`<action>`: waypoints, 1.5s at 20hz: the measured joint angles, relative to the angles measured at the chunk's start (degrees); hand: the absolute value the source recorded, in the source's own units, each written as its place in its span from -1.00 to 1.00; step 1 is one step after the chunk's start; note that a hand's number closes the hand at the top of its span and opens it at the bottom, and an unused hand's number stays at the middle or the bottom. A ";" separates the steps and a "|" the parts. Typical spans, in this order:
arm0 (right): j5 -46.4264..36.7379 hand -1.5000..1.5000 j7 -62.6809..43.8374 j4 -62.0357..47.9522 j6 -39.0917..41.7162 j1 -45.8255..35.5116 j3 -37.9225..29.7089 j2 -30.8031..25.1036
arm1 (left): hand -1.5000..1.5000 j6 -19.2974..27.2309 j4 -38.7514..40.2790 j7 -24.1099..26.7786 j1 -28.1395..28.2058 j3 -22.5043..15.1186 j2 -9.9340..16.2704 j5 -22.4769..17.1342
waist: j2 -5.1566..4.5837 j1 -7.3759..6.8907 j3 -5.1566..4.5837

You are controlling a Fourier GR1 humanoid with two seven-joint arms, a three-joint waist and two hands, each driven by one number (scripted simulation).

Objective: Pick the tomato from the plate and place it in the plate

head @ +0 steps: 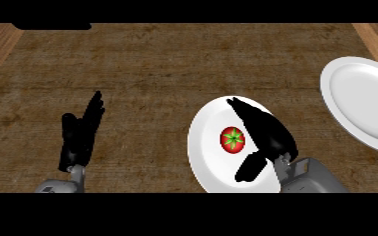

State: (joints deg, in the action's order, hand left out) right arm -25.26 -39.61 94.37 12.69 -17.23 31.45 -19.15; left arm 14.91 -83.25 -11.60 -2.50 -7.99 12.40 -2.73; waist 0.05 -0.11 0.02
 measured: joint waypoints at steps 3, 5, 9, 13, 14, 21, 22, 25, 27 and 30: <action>-1.47 -1.00 1.56 -1.13 1.51 0.57 -2.23 1.75 | 0.00 -0.20 -1.14 -0.94 0.62 0.07 -0.83 1.21 | -0.01 -0.01 -0.01; -3.29 -1.00 2.52 -2.87 2.17 0.55 -3.18 3.66 | 0.00 -0.82 -0.20 -0.79 0.00 0.85 -1.21 1.84 | -0.03 0.00 -0.02; -6.28 -1.00 4.68 -4.33 3.35 2.14 -4.45 5.47 | 0.00 -1.57 -0.64 -0.09 1.22 1.59 -2.22 2.72 | -0.01 -0.01 0.00; -9.77 1.00 8.24 -8.05 2.85 1.72 -4.50 7.22 | 0.00 -3.27 0.64 0.42 0.46 3.59 -1.77 2.49 | 0.02 -0.03 0.00; -10.61 1.00 8.82 -7.66 3.08 1.74 -4.43 7.27 | 0.00 -3.28 1.14 0.93 0.28 3.68 -2.07 2.81 | 0.08 -0.01 0.04; -16.82 1.00 12.88 -8.00 1.92 1.90 -6.02 8.62 | 0.00 -3.23 -0.29 -0.83 0.20 3.94 -3.79 4.50 | 0.02 0.01 -0.01; -17.83 1.00 14.16 -8.64 0.64 2.35 -6.38 8.14 | 0.00 -3.27 -0.51 -0.75 0.53 3.78 -3.98 4.68 | 0.03 -0.01 -0.02; -20.52 1.00 15.22 -8.88 -2.27 2.36 -7.84 7.32 | 0.00 -3.61 -1.28 -1.15 0.91 4.20 -3.65 4.82 | 0.02 -0.01 -0.02; -19.47 1.00 18.96 -8.00 -2.04 2.62 -10.73 3.87 | 0.00 -3.75 -1.14 -0.42 1.52 4.25 -3.76 4.97 | 0.00 0.09 -0.01; -17.36 1.00 27.27 -7.79 -2.04 4.41 -14.75 -2.15 | 0.00 -3.87 -0.88 -0.58 1.21 4.39 -3.88 5.15 | -0.01 0.26 0.01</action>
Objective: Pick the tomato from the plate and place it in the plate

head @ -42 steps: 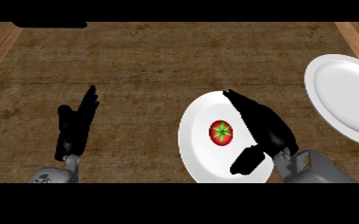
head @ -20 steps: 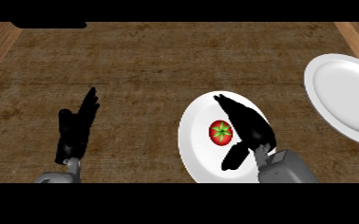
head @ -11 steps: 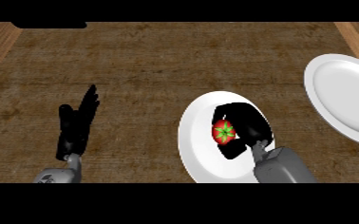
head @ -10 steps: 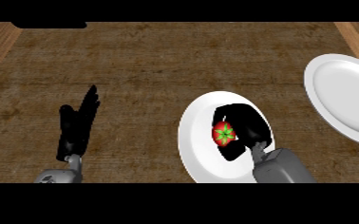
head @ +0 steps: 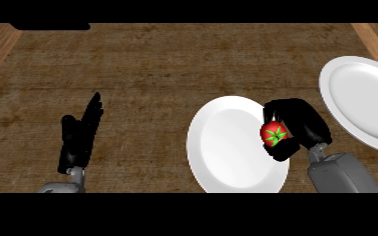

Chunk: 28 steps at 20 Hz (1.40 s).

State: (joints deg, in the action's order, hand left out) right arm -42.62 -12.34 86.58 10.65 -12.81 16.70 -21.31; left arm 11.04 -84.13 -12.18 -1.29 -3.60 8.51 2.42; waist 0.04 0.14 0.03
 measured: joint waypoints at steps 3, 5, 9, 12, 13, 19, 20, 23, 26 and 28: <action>1.89 1.00 7.14 0.15 -1.33 0.82 -4.98 -4.91 | 0.00 -0.50 0.36 -0.44 -0.85 1.00 0.52 -0.49 | -0.01 0.12 -0.01; 2.73 1.00 9.78 2.64 -2.02 2.40 -7.56 -7.27 | 0.00 -0.50 -0.78 -0.87 0.05 0.95 0.51 -0.42 | 0.05 0.19 0.00; 6.23 1.00 12.29 7.40 -3.29 3.41 -13.89 -9.18 | 0.00 -0.90 1.26 -0.63 -1.48 1.74 0.42 -0.65 | 0.10 0.63 -0.02; 7.78 1.00 10.94 10.08 -5.48 2.30 -19.34 -9.85 | 0.00 -0.65 0.05 -0.83 -0.40 1.07 -0.06 -0.23 | 0.18 0.51 -0.03; 8.25 1.00 10.67 10.82 -6.05 2.49 -21.15 -10.18 | 0.00 -0.26 -0.67 -1.13 0.06 0.47 -0.53 0.21 | 0.20 0.48 -0.04; 10.17 1.00 8.30 10.46 -6.38 2.14 -29.32 -11.37 | 0.00 -0.79 -2.59 -2.09 0.66 0.27 -0.56 0.66 | 0.08 0.06 -0.04; 10.17 1.00 7.84 9.41 -6.31 1.34 -30.10 -11.42 | 0.00 -0.87 -1.88 -1.50 0.40 0.66 -0.53 0.69 | 0.04 -0.02 -0.04; 10.79 1.00 8.55 3.71 -5.63 -1.83 -32.78 -12.86 | 0.00 -1.17 -1.26 -1.79 -0.27 0.96 -0.71 0.78 | -0.04 -0.26 -0.04; 9.79 1.00 11.08 -3.85 -6.79 -4.78 -34.06 -13.76 | 0.00 -1.16 -0.95 -1.84 -0.89 0.97 -1.21 1.10 | -0.09 -0.44 -0.03; 9.62 1.00 12.81 -8.20 -6.60 -6.15 -35.09 -15.02 | 0.00 -1.43 -0.39 -1.08 -0.79 1.19 -1.30 1.17 | -0.10 -0.48 -0.03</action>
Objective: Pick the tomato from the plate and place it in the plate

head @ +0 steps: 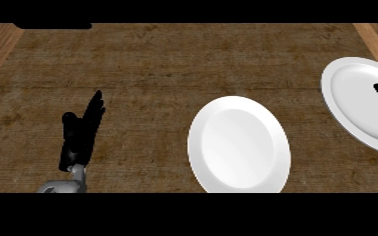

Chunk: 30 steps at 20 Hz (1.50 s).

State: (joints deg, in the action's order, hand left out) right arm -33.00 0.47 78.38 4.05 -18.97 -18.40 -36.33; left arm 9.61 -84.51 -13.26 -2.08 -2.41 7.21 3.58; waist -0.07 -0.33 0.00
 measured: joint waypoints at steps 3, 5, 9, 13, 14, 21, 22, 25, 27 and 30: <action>-1.24 1.00 3.21 -8.39 -0.82 -3.27 -0.52 -1.58 | 0.00 -0.55 0.27 -0.03 -0.38 0.34 -0.04 -0.17 | -0.06 -0.20 0.01; -2.41 1.00 5.58 -13.44 -2.02 -4.46 -0.46 -2.05 | 0.00 -0.72 0.16 0.37 0.09 0.29 -0.17 0.01 | -0.08 -0.27 0.01; -3.88 1.00 8.80 -23.32 -0.72 -7.50 -0.14 -4.44 | 0.00 -0.97 -0.78 -0.28 0.31 0.32 -0.22 0.12 | -0.16 -0.60 0.04; -5.21 1.00 13.54 -33.92 1.22 -10.09 0.99 -5.66 | 0.00 -0.90 -0.57 0.70 0.66 -0.28 -0.77 0.74 | -0.34 -1.01 0.08; -5.50 1.00 14.25 -36.11 2.12 -10.56 1.47 -5.59 | 0.00 -1.00 -0.40 0.95 0.68 -0.15 -0.73 0.67 | -0.38 -1.12 0.08; -9.27 -1.00 21.56 -50.57 5.78 -14.42 4.46 -7.29 | 0.00 -1.50 -0.70 -0.08 -0.38 0.60 -0.44 0.25 | -0.53 -1.45 0.15; -9.36 -1.00 23.39 -52.18 5.97 -15.07 4.47 -7.36 | 0.00 -1.72 -0.73 -0.17 -0.36 0.69 -0.32 0.17 | -0.52 -1.43 0.15; -7.23 -1.00 28.90 -54.40 9.29 -17.10 2.76 -8.87 | 0.00 -1.48 -0.79 -0.13 -0.12 0.45 -0.53 0.64 | -0.47 -1.21 0.18; -4.25 -1.00 32.39 -55.34 11.47 -17.88 0.28 -9.06 | 0.00 -1.22 -0.73 -0.44 -0.48 0.46 -0.69 0.79 | -0.38 -0.89 0.17; 2.00 -1.00 35.50 -57.13 15.14 -19.27 -5.30 -8.98 | 0.00 -1.07 -0.53 -0.95 -0.79 0.83 -0.51 0.82 | -0.26 -0.42 0.19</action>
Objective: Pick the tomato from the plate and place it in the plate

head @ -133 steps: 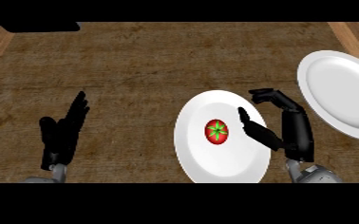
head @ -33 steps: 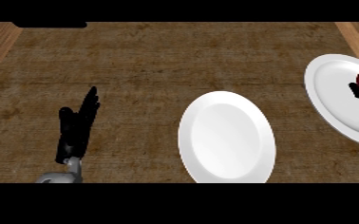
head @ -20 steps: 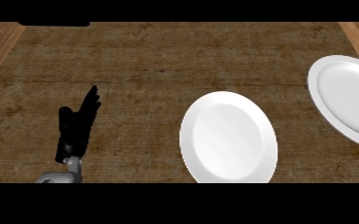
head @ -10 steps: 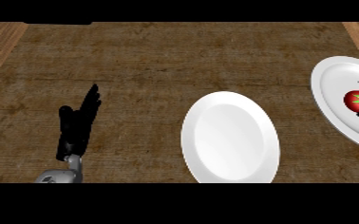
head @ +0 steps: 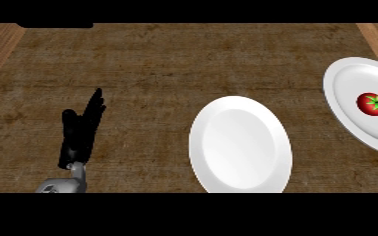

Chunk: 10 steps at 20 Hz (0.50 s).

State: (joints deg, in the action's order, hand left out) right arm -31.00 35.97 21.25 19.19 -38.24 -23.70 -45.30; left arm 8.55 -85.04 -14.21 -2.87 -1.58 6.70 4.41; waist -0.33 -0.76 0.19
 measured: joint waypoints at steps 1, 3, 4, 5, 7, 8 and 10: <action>1.88 -1.00 0.72 -0.84 1.62 -0.18 -1.74 -0.45 | 0.00 -0.01 0.34 0.49 0.23 0.01 -0.05 0.04 | 0.01 0.12 -0.01; 5.33 -1.00 1.27 -2.63 4.57 -0.56 -5.00 -1.45 | 0.00 -0.48 0.25 1.08 0.83 0.25 0.16 -0.35 | 0.04 0.12 -0.04; 6.73 -1.00 1.24 -3.66 5.67 -0.73 -6.35 -1.98 | 0.00 -0.67 -0.32 0.84 1.12 0.04 0.19 -0.36 | 0.01 -0.03 -0.03; 7.87 -1.00 1.46 -4.63 6.74 -0.42 -7.40 -2.58 | 0.00 -0.41 -0.72 0.54 1.24 -0.28 -0.01 -0.03 | -0.02 -0.11 -0.02; 9.51 -1.00 1.22 -6.16 8.47 -0.14 -8.78 -3.93 | 0.00 -0.22 -0.55 0.59 0.91 -0.36 -0.26 0.17 | -0.12 -0.23 0.00; 10.09 -1.00 1.03 -6.83 8.95 -0.17 -9.23 -4.24 | 0.00 -0.65 -0.76 0.43 0.88 -0.20 -0.09 -0.21 | -0.17 -0.39 0.01; 10.84 -1.00 1.29 -7.57 9.78 0.65 -9.57 -4.57 | 0.00 -0.93 -0.67 0.61 0.94 0.05 0.12 -0.35 | -0.21 -0.48 0.01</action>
State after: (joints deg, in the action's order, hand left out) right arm -20.16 37.25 13.68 28.97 -37.59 -33.26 -49.88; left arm 7.61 -85.72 -13.60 -1.93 -1.53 6.82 4.06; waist -0.54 -1.24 0.20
